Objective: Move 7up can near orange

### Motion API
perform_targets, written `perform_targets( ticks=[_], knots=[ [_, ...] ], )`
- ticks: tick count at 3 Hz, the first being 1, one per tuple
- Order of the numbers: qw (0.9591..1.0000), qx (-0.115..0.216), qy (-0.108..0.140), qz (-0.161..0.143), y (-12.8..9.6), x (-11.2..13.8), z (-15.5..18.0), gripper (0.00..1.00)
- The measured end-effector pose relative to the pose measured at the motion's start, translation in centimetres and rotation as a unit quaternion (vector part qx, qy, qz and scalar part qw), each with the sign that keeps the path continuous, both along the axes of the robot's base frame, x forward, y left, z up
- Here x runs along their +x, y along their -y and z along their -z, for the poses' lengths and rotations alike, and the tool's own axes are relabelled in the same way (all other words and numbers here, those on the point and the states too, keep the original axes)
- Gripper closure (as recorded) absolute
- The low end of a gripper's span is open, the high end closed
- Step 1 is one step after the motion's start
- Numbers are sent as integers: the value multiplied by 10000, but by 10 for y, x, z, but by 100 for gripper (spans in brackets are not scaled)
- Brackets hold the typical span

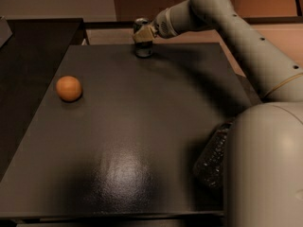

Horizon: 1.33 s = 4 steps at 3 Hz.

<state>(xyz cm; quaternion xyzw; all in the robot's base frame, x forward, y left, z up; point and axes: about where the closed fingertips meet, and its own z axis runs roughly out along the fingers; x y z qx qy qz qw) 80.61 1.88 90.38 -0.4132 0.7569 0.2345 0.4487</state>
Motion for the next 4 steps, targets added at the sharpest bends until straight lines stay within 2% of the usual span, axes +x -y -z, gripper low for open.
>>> perform_targets(
  ticks=[1, 2, 3, 4],
  knots=[
    [9996, -38, 56, -284, -7, -23, -11, 87],
    [9971, 3, 139, -744, -20, -59, -24, 100],
    [9918, 98, 236, -1253, -38, -94, -33, 100],
    [9823, 205, 343, -1831, -63, -130, -40, 100]
  ],
)
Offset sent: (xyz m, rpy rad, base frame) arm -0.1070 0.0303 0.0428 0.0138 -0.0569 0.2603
